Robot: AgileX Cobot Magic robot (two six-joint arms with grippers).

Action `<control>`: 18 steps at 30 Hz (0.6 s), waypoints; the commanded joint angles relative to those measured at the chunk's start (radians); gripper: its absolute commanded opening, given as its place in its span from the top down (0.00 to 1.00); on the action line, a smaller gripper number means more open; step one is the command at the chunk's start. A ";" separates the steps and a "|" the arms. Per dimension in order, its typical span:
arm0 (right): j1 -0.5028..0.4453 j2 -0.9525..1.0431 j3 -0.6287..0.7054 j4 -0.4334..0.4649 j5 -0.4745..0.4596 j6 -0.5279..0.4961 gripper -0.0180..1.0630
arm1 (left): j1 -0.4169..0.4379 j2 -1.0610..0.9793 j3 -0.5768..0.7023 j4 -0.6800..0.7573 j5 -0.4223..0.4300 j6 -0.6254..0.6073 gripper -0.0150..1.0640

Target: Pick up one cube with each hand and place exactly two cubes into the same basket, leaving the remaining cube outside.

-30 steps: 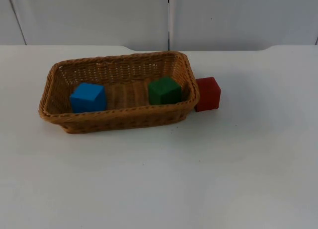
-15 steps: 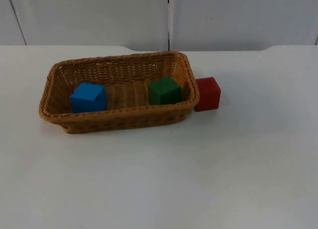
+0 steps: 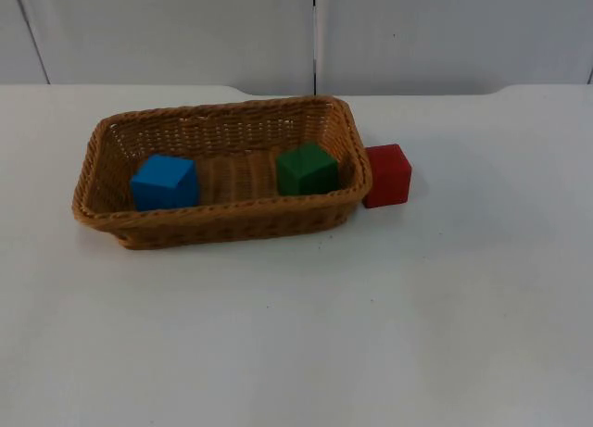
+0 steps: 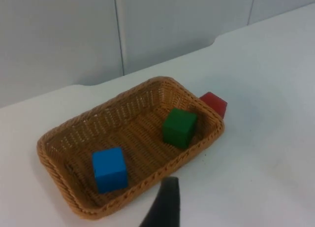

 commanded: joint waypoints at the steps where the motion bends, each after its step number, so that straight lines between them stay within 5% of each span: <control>1: 0.002 -0.043 0.030 0.003 -0.007 0.000 0.33 | 0.002 -0.030 0.015 -0.013 0.020 0.000 0.26; 13: 0.002 -0.298 0.180 0.003 0.020 0.000 0.33 | 0.002 -0.170 0.020 0.001 0.160 0.000 0.26; 18: 0.002 -0.423 0.215 0.003 0.105 0.000 0.33 | 0.002 -0.236 0.020 0.015 0.223 -0.010 0.26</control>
